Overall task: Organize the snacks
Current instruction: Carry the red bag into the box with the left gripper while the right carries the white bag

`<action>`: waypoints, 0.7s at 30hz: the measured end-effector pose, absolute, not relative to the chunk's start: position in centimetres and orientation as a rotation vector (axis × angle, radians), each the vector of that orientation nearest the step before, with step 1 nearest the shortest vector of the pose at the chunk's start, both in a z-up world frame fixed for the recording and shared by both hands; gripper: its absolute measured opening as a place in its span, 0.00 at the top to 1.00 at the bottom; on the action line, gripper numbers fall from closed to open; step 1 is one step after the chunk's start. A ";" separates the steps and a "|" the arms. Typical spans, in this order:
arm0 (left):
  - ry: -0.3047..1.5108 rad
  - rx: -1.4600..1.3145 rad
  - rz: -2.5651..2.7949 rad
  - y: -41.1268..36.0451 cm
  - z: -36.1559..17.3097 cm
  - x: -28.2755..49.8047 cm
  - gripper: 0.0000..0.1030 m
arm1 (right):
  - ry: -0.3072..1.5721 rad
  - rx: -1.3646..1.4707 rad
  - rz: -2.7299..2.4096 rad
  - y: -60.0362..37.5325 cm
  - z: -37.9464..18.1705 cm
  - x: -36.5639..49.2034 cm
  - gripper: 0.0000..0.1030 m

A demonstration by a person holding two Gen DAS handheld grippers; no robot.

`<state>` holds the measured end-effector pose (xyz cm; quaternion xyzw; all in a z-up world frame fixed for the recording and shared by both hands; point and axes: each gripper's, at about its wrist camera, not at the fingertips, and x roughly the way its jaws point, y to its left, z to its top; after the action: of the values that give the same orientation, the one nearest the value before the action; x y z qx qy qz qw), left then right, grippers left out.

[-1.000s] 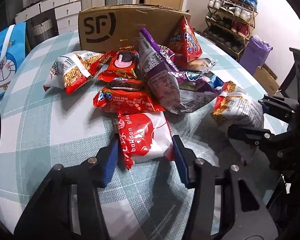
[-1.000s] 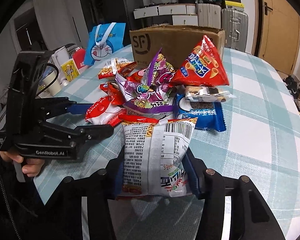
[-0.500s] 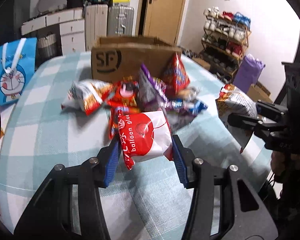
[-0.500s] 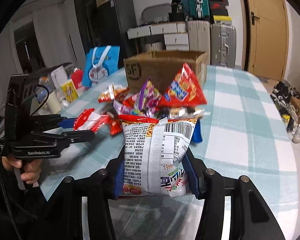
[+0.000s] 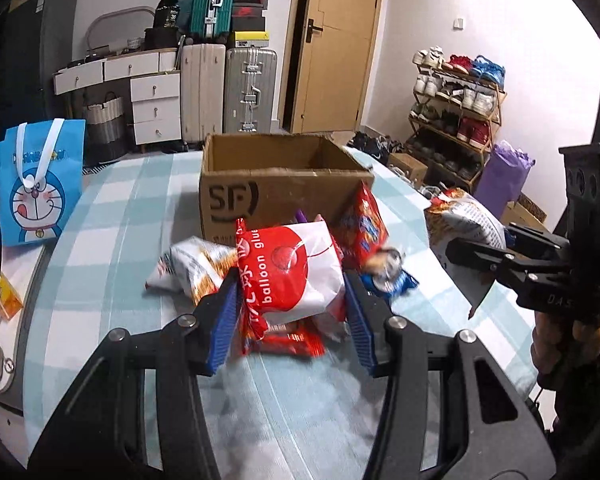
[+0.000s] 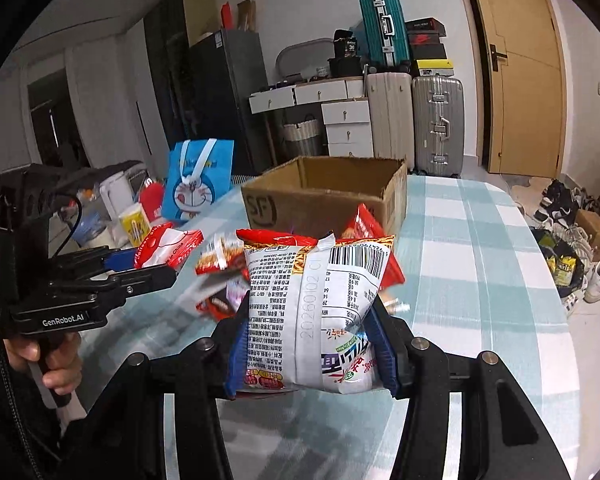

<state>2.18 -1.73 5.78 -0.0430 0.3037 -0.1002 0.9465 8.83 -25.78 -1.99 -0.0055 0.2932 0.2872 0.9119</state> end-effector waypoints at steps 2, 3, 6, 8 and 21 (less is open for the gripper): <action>0.610 -0.089 -0.196 -1.4 6.3 3.3 0.55 | 0.601 -0.005 0.587 -25.7 -1.5 9.6 0.49; 0.606 -0.092 -0.194 -1.2 6.6 3.8 0.55 | 0.602 0.000 0.587 -25.7 -1.3 9.9 0.49; 0.599 -0.098 -0.187 -0.8 7.4 5.5 0.55 | 0.606 0.013 0.580 -25.4 -0.6 11.2 0.49; 0.595 -0.100 -0.182 -0.5 7.8 6.8 0.55 | 0.603 0.021 0.578 -25.3 -0.2 12.0 0.49; 0.613 -0.092 -0.177 0.7 9.1 16.9 0.54 | 0.627 0.034 0.588 -22.8 1.4 18.1 0.49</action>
<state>16.88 0.68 9.10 -0.0450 0.3013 -0.0872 0.9485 18.11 -22.75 1.36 0.0163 0.3039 0.2850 0.9089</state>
